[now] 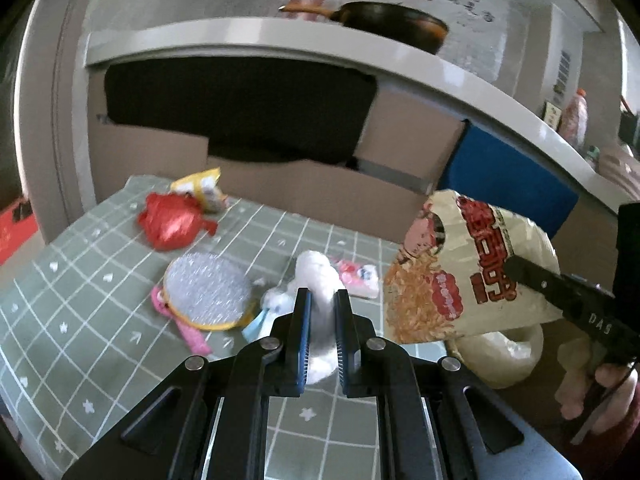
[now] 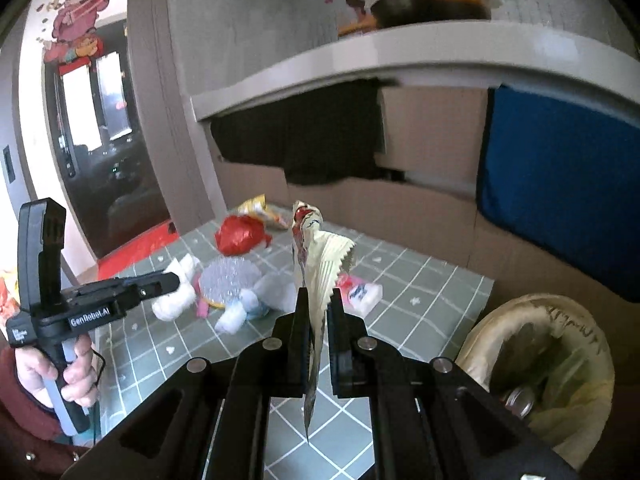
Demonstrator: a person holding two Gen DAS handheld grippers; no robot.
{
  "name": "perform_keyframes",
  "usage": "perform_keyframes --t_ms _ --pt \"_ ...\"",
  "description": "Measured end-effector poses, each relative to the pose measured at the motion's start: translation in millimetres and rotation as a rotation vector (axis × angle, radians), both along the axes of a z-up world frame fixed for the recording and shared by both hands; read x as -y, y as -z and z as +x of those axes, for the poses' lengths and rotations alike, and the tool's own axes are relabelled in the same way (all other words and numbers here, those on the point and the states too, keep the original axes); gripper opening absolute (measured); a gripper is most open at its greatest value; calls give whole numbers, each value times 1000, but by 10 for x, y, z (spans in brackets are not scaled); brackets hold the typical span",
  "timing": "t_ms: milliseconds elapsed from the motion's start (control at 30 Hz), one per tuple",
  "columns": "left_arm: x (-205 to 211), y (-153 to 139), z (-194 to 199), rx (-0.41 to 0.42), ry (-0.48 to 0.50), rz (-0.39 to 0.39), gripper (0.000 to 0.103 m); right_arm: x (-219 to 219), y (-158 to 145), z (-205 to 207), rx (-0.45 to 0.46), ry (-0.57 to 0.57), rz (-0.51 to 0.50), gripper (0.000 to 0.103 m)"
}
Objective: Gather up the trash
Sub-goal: 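Carry the white tissue and yellow chip bag over the trash bin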
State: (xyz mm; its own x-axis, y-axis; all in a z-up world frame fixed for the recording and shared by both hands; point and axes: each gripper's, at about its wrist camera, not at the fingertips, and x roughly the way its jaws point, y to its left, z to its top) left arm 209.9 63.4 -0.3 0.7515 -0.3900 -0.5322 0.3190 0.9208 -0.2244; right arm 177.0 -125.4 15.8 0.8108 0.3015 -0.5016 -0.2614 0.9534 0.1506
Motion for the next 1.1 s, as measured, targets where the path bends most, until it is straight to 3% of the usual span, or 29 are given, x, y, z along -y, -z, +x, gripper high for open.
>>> perform_keyframes --t_ms 333,600,1100 --pt "429 -283 -86 76 34 31 12 80 -313 -197 124 28 -52 6" --pt "1036 -454 -127 144 111 54 12 458 -361 -409 151 124 -52 6" --pt "2342 -306 -161 148 337 76 12 1469 -283 -848 155 412 -73 6"
